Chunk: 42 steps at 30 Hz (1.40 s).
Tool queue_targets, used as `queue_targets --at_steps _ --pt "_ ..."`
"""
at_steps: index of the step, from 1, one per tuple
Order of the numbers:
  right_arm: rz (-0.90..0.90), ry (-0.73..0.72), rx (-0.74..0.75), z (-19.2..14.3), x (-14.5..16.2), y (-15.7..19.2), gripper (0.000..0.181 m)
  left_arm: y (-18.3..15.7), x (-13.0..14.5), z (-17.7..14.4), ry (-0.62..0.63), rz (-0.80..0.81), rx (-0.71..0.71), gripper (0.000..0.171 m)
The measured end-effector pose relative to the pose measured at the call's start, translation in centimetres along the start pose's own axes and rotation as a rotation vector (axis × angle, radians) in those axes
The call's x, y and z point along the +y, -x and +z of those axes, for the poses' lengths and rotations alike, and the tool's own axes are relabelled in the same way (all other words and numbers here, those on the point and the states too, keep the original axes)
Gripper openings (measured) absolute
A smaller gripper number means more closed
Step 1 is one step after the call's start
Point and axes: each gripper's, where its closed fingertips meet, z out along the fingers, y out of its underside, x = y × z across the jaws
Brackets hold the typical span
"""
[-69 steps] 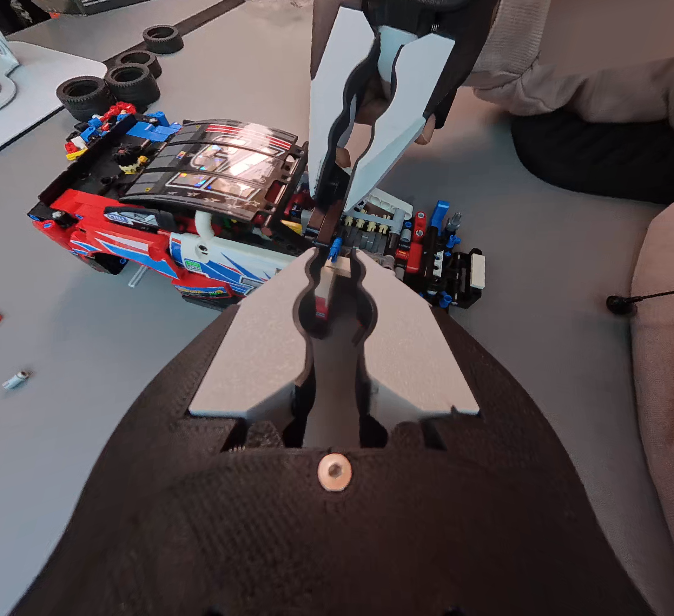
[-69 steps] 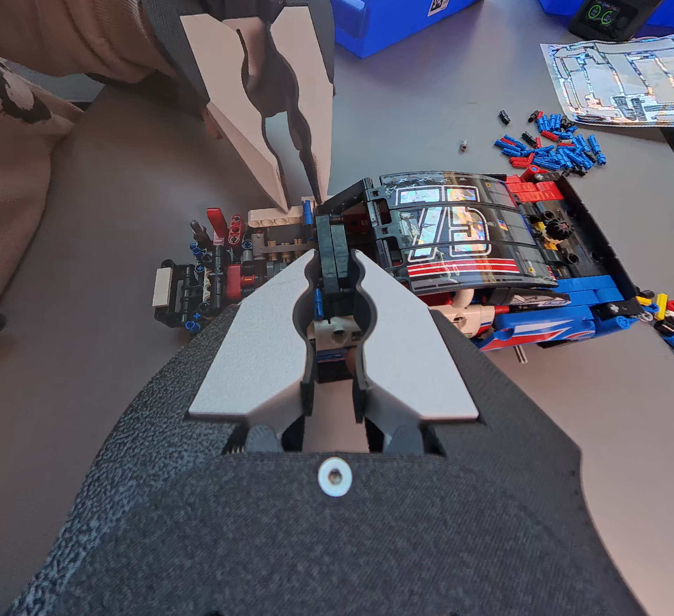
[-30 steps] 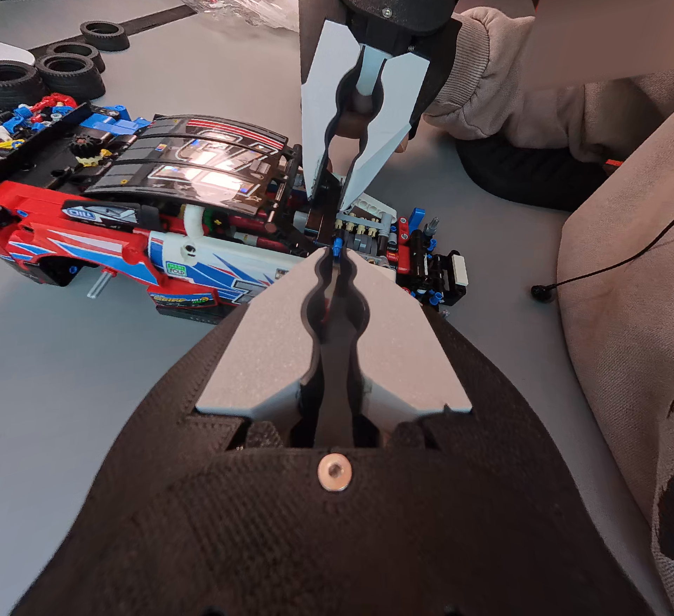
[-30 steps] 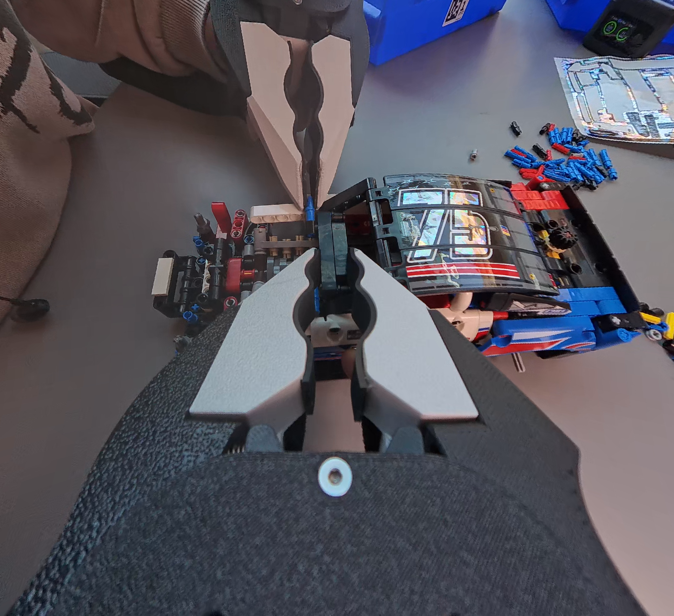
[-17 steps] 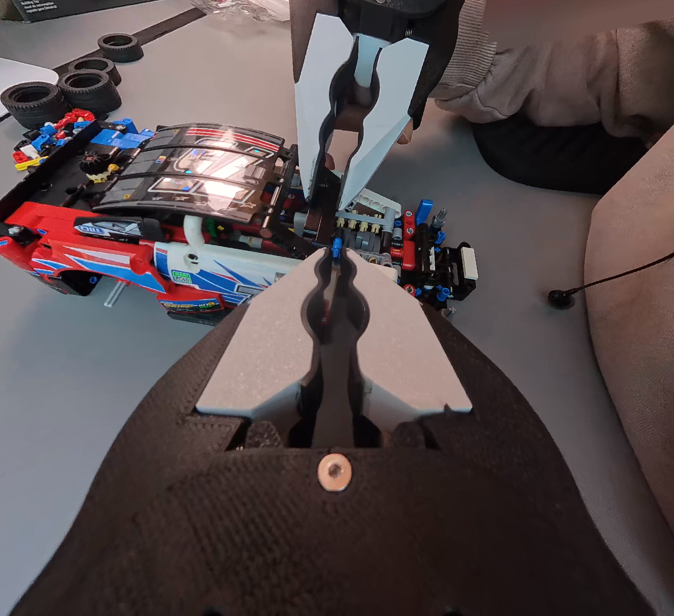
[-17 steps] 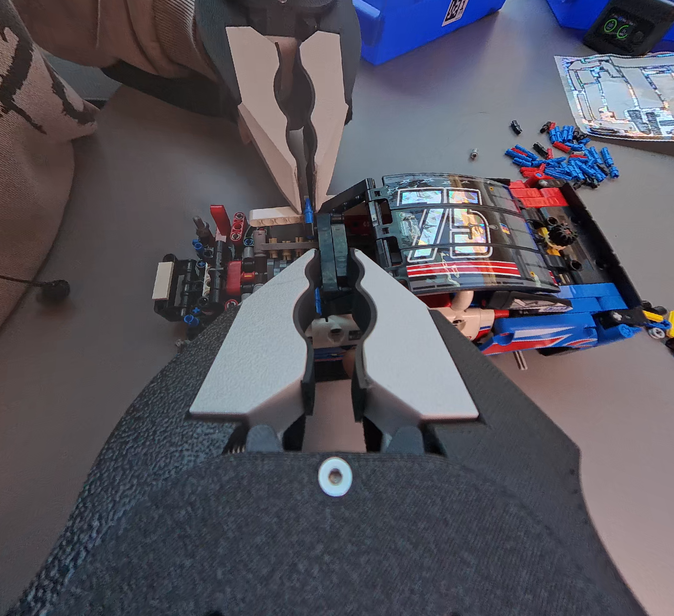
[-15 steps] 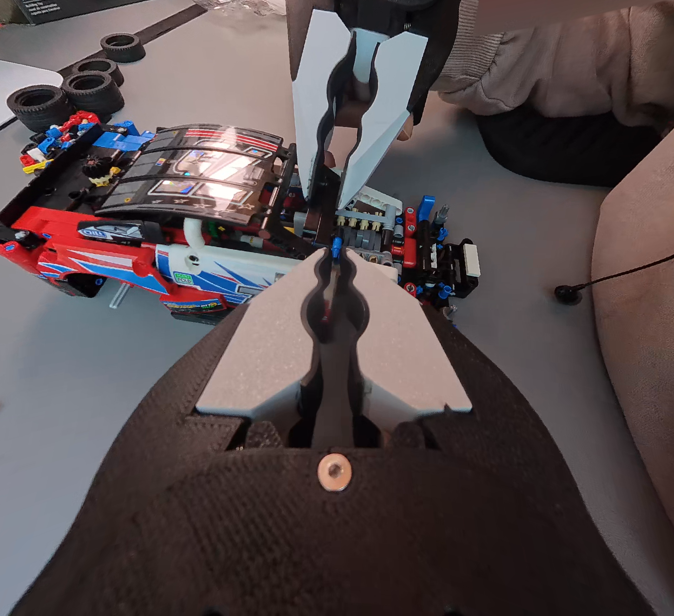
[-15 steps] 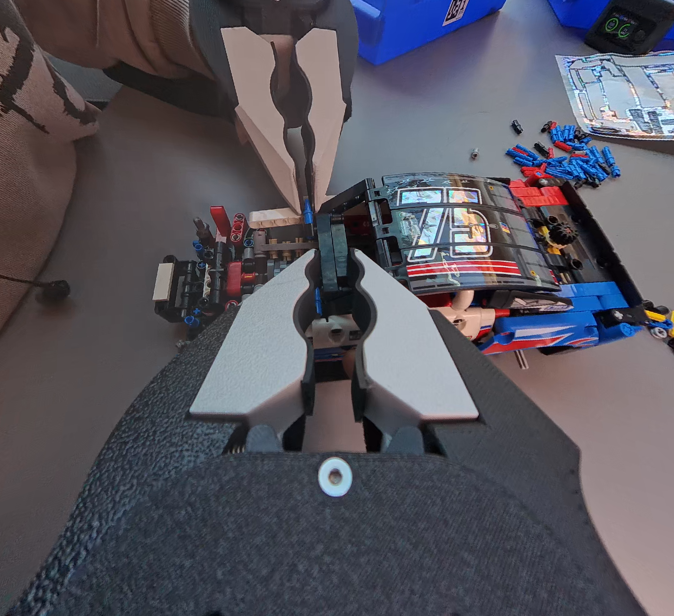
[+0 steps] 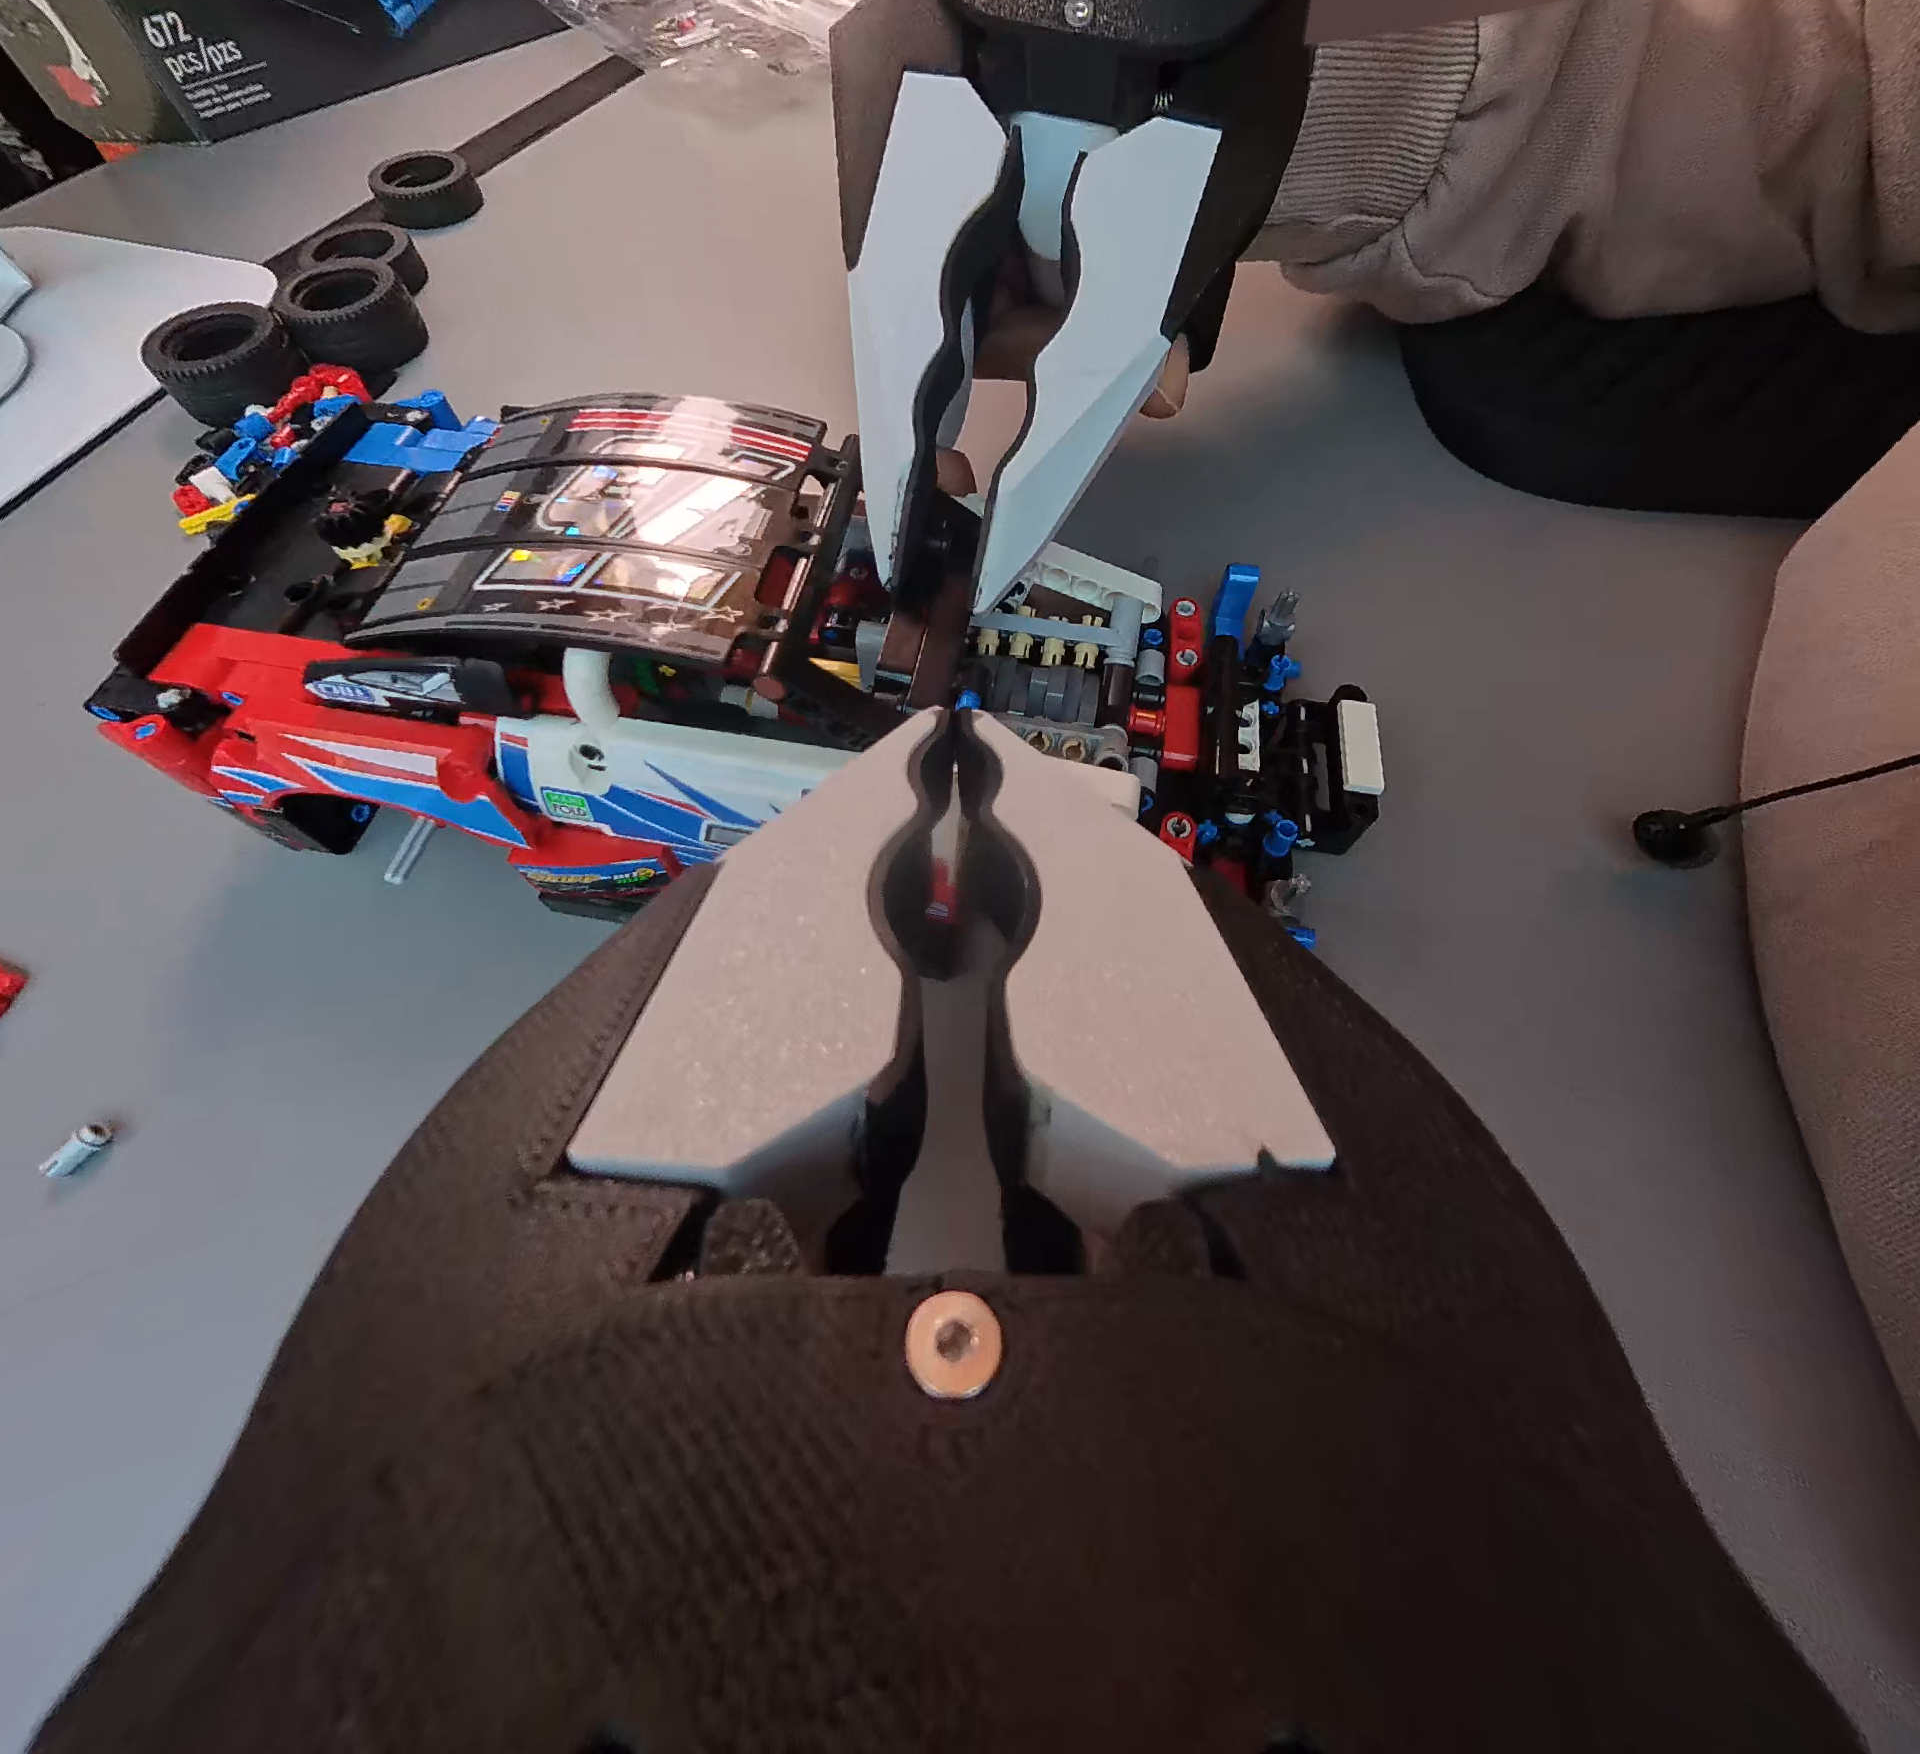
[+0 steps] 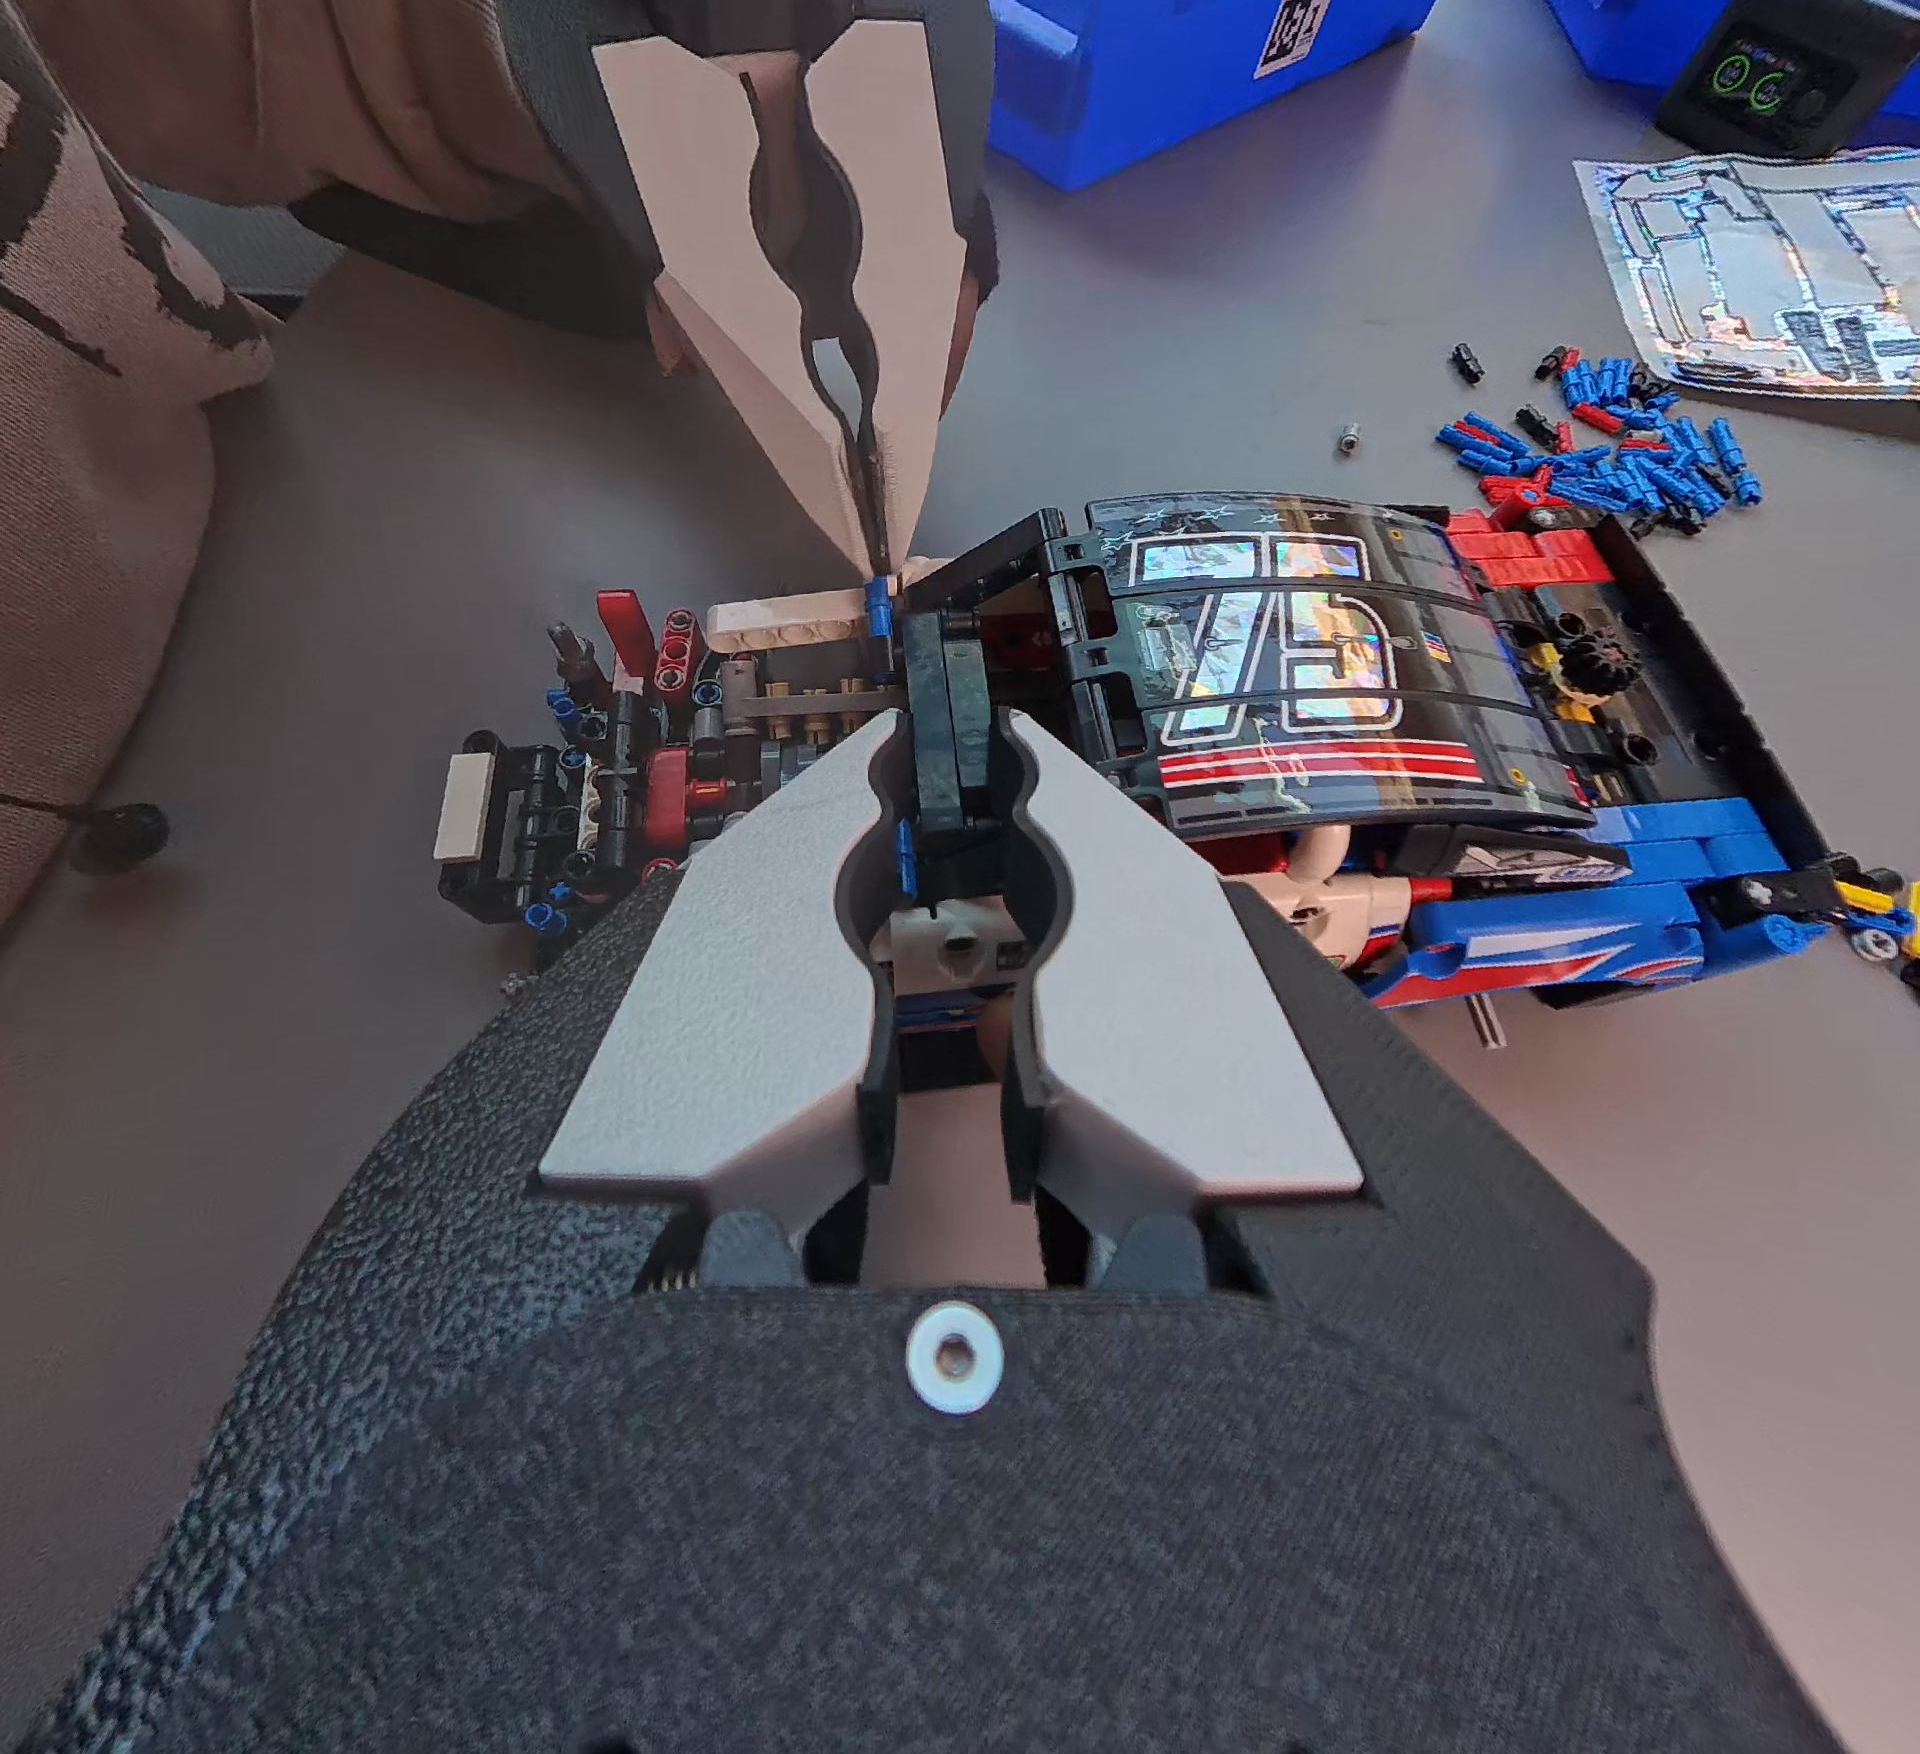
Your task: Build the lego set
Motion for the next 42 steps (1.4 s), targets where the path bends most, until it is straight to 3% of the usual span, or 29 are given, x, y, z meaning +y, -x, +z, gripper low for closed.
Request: queue_targets --at_steps 8,11,15,20,23,27,32,38,42 --pt "0.001 0.001 0.005 0.0 0.0 0.0 0.012 -0.1 0.8 0.0 0.107 0.127 -0.066 0.000" --pt "0.005 0.004 0.008 0.0 0.0 0.0 0.012 -0.2 -0.6 -1.0 -0.001 0.063 -0.079 0.001" --pt "0.048 -0.021 0.016 -1.7 -0.8 -0.5 0.013 -0.4 -1.1 -2.5 -0.089 -0.084 -0.070 0.014" --pt "0.030 -0.020 0.106 -4.9 -1.8 0.0 0.015 -1.1 1.4 -1.9 0.030 0.018 -0.063 0.028" --pt "0.021 0.045 0.143 -4.0 -1.0 2.2 0.023 -0.5 1.3 -1.6 0.081 0.129 -0.053 0.036" --pt "-0.052 0.142 0.255 -2.1 0.3 3.7 0.039 -0.3 2.2 -0.6 0.179 0.155 0.052 0.058" --pt "-0.024 0.118 0.309 -1.5 -0.9 2.9 0.043 -1.0 1.5 -0.1 0.119 0.208 0.070 0.060" --pt "-0.080 0.279 0.225 0.0 -0.3 2.4 0.049 -0.3 1.4 -0.6 0.052 0.210 0.005 0.056" --pt "-0.157 0.375 0.228 1.2 -0.7 2.9 0.058 0.8 2.4 -0.3 0.066 0.120 -0.005 0.057"
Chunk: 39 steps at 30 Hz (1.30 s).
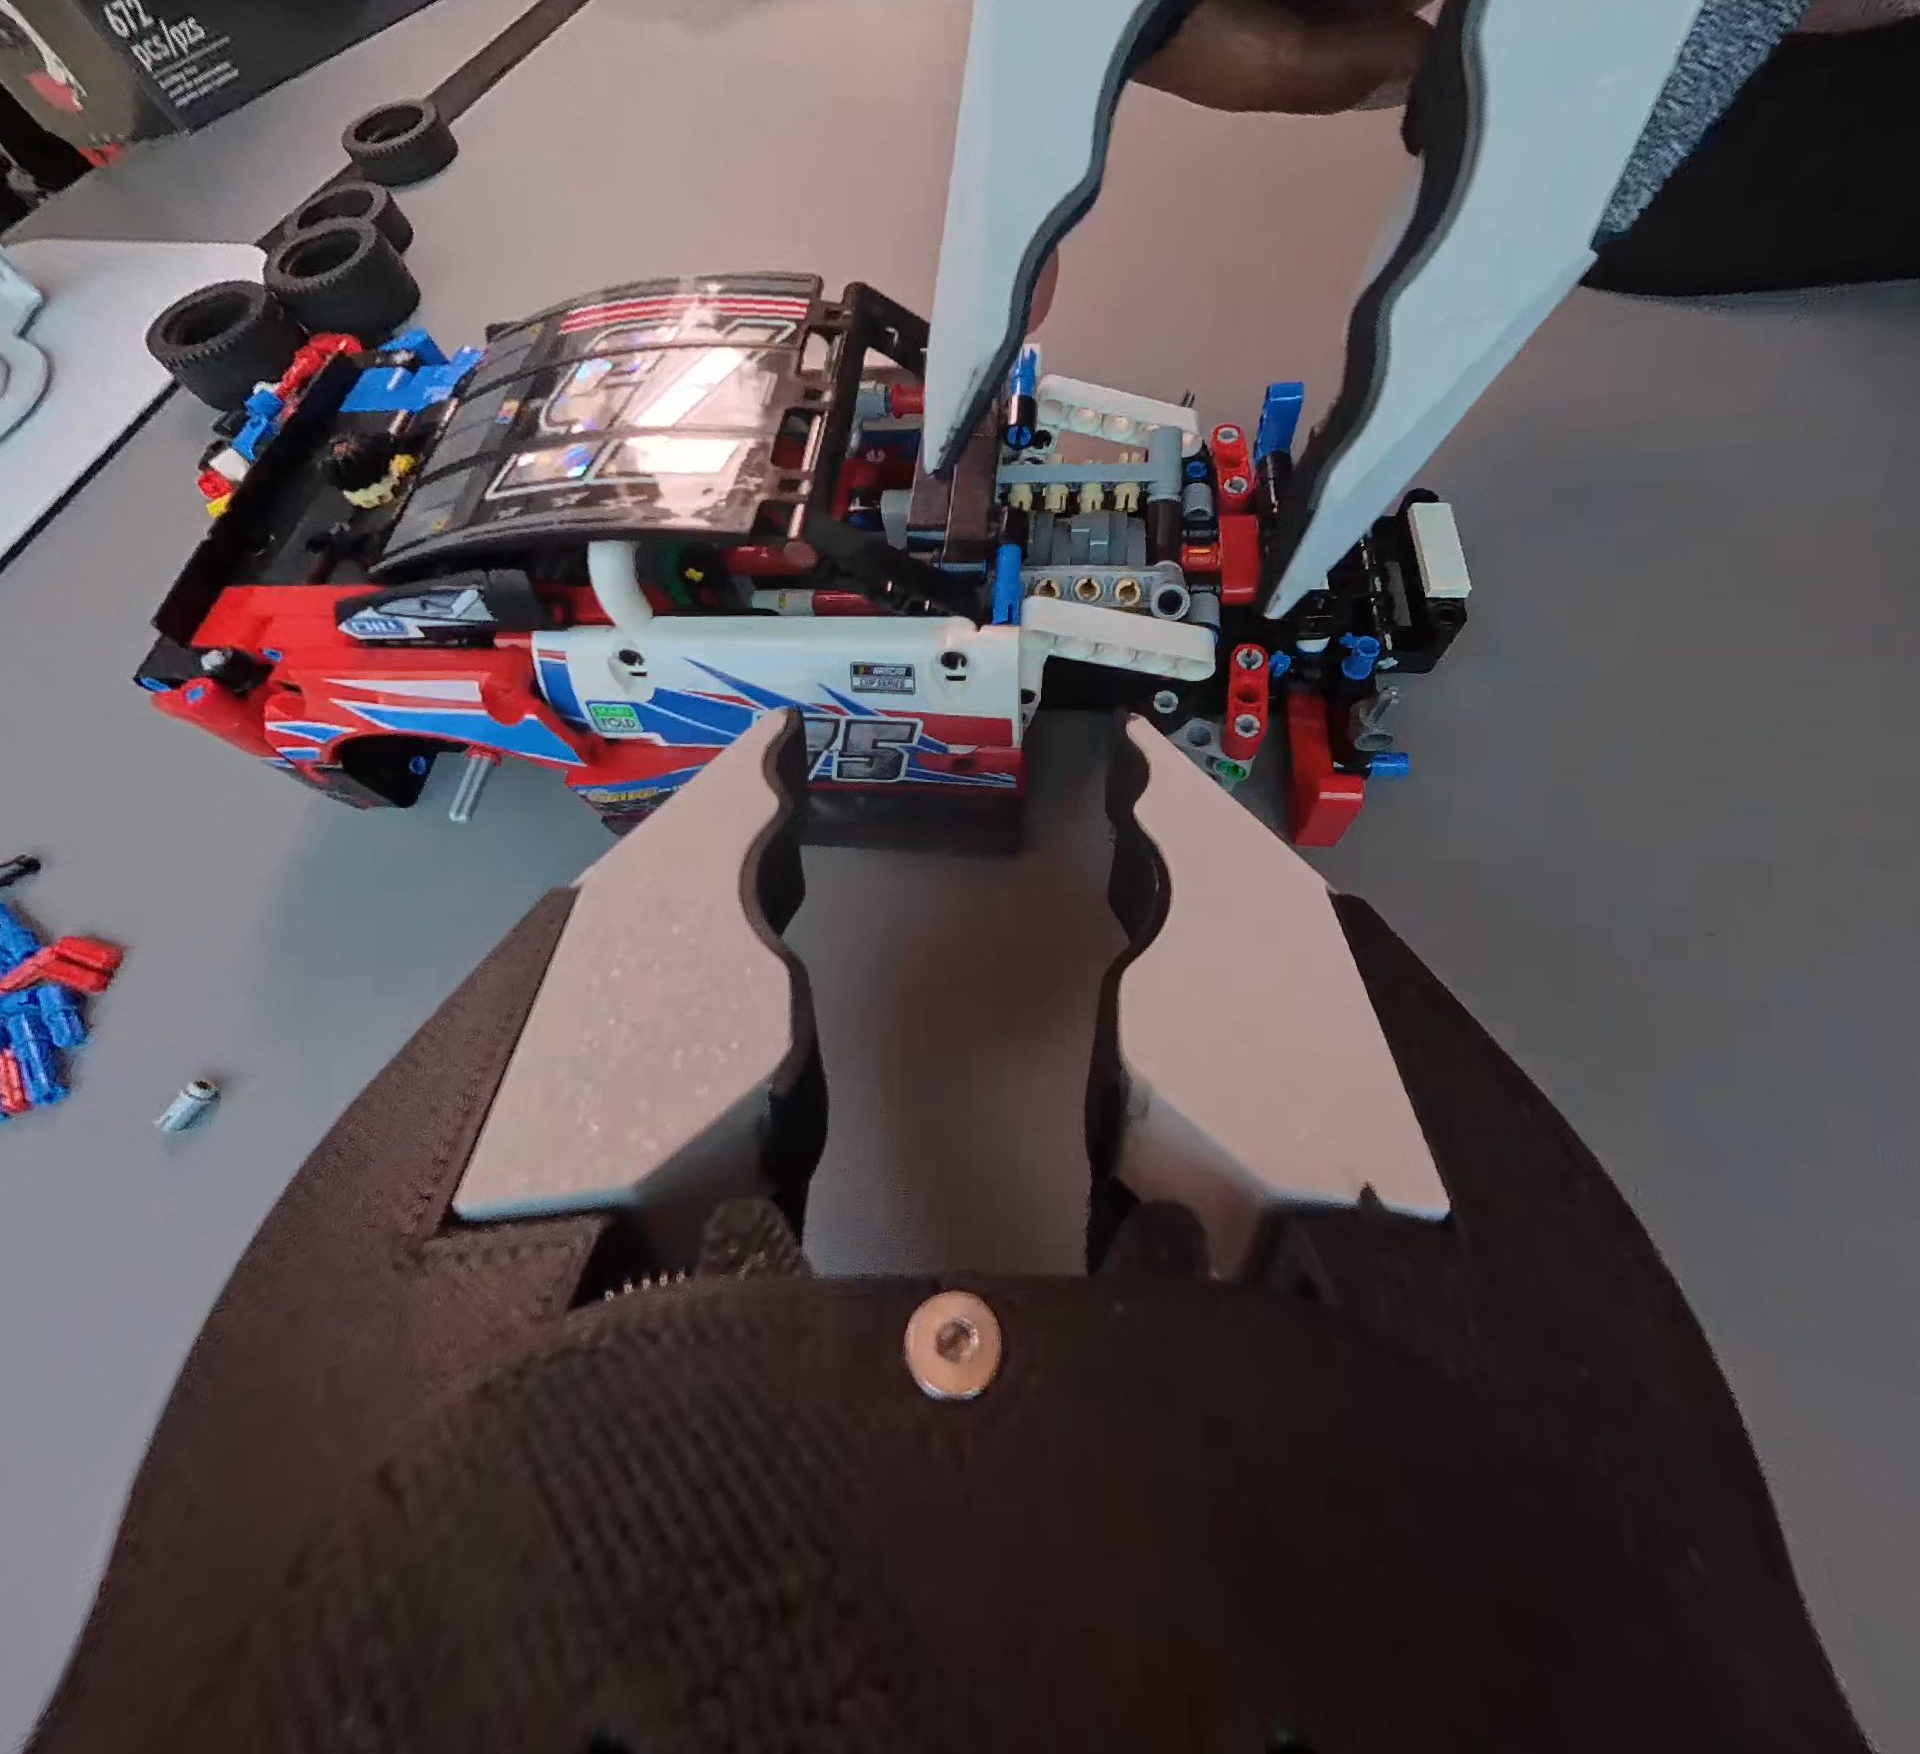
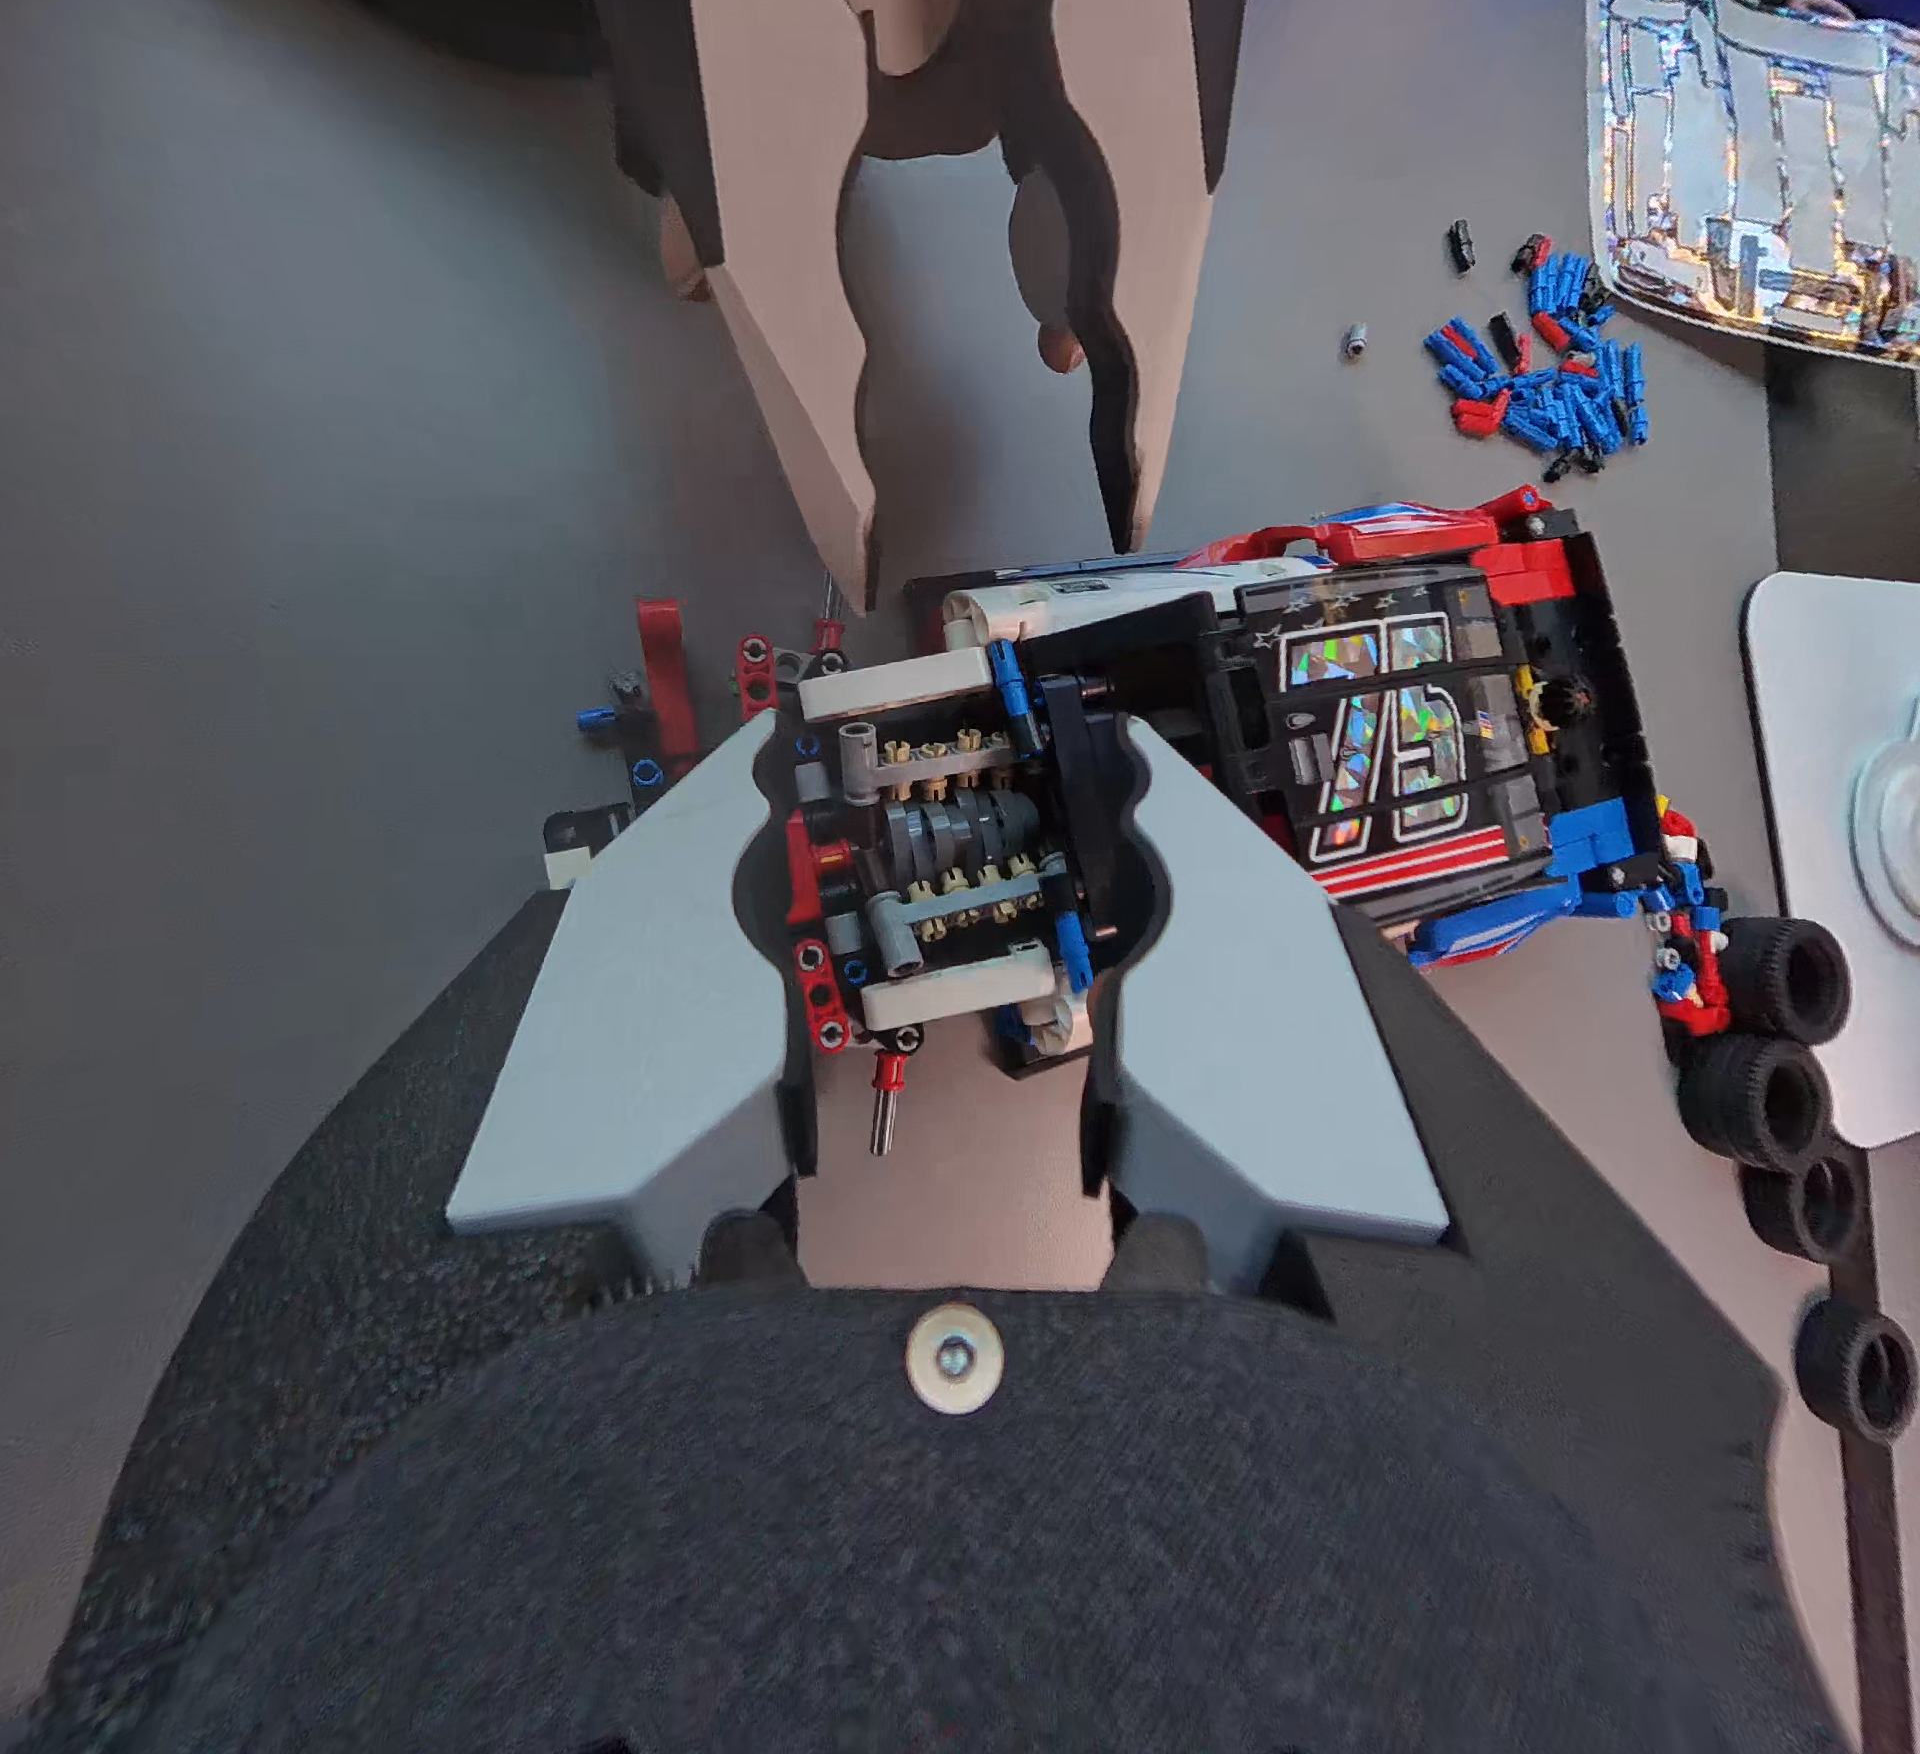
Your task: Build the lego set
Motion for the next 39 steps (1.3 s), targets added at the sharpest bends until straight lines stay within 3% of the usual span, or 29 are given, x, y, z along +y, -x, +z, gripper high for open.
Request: queue_targets --at_steps 4,15,29,39 --pt "-0.005 0.062 -0.022 1.0 0.1 0.3 0.064 0.4 0.4 0.6 0.004 -0.087 0.015 0.056" --pt "-0.016 0.126 -0.098 1.5 0.3 -0.6 0.058 -0.4 1.2 0.9 0.065 -0.043 0.018 0.041" --pt "0.156 0.139 -0.198 1.3 0.0 -1.3 0.052 -0.8 1.5 0.8 0.078 -0.080 0.048 0.025" --pt "0.102 0.201 -0.096 1.9 0.1 -1.5 0.055 0.2 0.8 0.1 0.006 -0.215 0.082 0.040"
